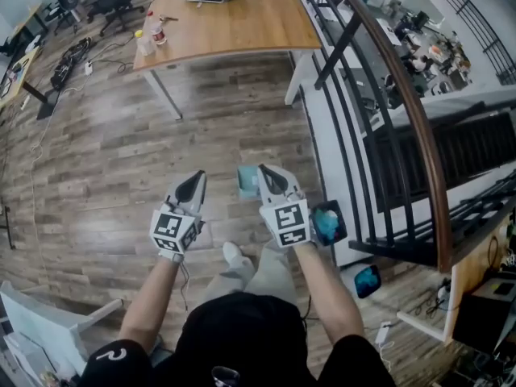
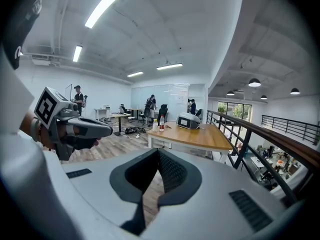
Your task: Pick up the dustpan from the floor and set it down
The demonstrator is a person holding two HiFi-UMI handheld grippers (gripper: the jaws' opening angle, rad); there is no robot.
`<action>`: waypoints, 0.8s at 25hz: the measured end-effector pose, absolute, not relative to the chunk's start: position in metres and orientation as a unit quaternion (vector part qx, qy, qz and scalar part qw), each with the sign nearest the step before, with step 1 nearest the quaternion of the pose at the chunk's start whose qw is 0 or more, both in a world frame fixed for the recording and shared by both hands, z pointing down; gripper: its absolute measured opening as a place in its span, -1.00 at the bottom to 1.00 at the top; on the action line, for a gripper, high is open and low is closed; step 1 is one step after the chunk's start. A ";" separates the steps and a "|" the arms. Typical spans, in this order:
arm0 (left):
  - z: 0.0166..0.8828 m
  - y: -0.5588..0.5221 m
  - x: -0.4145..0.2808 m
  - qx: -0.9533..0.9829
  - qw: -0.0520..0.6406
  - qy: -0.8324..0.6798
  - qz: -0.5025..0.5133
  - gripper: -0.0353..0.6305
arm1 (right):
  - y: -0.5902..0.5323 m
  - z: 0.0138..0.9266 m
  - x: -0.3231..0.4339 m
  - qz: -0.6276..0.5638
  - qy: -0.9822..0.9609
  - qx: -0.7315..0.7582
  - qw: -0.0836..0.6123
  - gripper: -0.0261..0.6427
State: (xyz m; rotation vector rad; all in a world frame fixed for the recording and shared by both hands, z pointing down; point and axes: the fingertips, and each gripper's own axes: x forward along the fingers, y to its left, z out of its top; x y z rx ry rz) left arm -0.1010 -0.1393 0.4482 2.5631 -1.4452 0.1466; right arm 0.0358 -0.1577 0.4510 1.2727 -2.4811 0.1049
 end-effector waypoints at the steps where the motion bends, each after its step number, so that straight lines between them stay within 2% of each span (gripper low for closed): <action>1: 0.454 -0.144 -0.100 0.865 0.097 -0.490 0.048 -0.90 | -0.163 0.458 0.036 0.038 -0.875 0.449 0.176 -0.93; 17: 0.598 -0.206 -0.070 0.860 0.132 -0.489 0.057 -0.90 | -0.222 0.610 0.049 0.085 -0.879 0.438 0.169 -0.93; 18: 0.608 -0.206 -0.067 0.861 0.135 -0.487 0.058 -0.90 | -0.221 0.624 0.049 0.094 -0.880 0.433 0.171 -0.91; 20: 0.625 -0.205 -0.062 0.861 0.141 -0.484 0.062 -0.90 | -0.217 0.655 0.048 0.109 -0.880 0.426 0.182 -0.59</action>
